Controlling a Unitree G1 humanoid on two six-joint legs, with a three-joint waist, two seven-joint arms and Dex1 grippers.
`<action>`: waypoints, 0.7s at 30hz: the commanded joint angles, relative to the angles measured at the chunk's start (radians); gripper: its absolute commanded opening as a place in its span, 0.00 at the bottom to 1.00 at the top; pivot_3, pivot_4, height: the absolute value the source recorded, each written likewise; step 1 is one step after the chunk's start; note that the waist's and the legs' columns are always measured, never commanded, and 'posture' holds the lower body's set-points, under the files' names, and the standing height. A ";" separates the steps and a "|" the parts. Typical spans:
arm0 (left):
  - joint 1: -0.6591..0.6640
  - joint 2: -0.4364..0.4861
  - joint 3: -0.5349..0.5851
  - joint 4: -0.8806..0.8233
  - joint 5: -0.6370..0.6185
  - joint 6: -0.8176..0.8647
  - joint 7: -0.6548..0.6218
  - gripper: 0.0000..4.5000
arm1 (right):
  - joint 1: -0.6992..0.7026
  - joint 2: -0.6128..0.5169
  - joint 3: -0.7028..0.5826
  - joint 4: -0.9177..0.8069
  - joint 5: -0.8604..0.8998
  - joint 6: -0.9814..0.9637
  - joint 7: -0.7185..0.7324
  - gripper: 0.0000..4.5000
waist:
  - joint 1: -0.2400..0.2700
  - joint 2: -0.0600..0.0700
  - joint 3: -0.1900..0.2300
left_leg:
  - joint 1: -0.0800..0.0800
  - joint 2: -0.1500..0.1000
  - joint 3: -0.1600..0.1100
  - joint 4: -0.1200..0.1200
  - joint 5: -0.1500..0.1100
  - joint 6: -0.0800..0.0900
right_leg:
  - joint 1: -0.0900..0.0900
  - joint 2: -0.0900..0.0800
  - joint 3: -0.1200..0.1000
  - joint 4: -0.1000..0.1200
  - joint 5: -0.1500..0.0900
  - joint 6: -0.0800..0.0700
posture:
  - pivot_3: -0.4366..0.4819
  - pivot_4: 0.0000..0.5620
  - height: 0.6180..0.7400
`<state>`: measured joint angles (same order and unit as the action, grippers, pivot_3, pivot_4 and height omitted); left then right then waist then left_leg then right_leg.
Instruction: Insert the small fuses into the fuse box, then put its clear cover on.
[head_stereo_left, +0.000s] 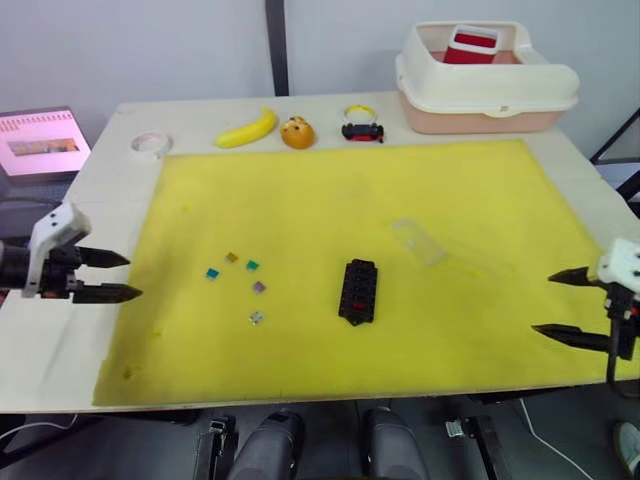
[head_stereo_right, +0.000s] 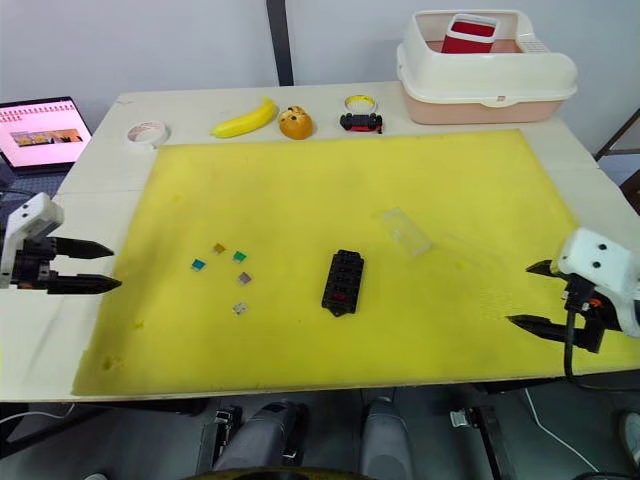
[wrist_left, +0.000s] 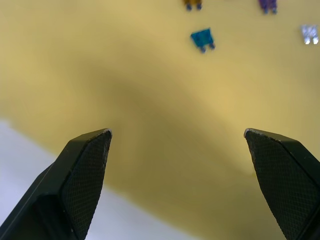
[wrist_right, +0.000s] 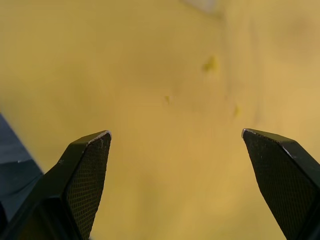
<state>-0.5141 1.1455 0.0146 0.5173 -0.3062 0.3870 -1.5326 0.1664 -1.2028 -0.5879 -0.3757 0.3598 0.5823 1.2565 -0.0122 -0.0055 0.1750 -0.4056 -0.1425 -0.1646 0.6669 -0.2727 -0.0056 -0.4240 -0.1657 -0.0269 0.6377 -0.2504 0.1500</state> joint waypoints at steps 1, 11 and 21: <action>-0.065 -0.048 -0.012 -0.007 -0.007 0.068 -0.001 1.00 | -0.121 -0.007 0.069 -0.109 0.097 0.057 -0.051 0.99 | 0.000 0.000 0.000 | 0.000 0.000 0.000 0.000 0.000 0.000 | 0.000 0.000 0.000 0.001 0.000 0.000 | 0.48 0.27 1.00; -0.235 -0.235 -0.122 0.180 -0.015 0.365 -0.075 1.00 | -0.713 0.190 0.552 -0.313 0.301 0.300 -0.273 0.99 | -0.004 -0.002 0.000 | -0.002 0.000 0.000 0.001 0.000 0.000 | -0.002 0.000 0.000 0.003 0.000 0.000 | 0.48 0.27 1.00; -0.330 -0.295 -0.146 0.438 0.016 0.429 -0.082 1.00 | -0.860 0.276 0.685 -0.297 0.281 0.346 -0.341 0.99 | -0.004 -0.003 -0.001 | -0.002 -0.001 -0.001 0.003 0.000 -0.001 | -0.004 0.000 0.000 0.010 0.000 0.000 | 0.48 0.27 1.00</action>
<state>-0.8458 0.8501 -0.1331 0.9280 -0.3081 0.8009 -1.6129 -0.6784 -0.9286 0.1048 -0.6617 0.6434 0.9317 0.9263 -0.0161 -0.0083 0.1743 -0.4072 -0.1436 -0.1653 0.6698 -0.2723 -0.0063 -0.4280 -0.1657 -0.0270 0.6473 -0.2506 0.1503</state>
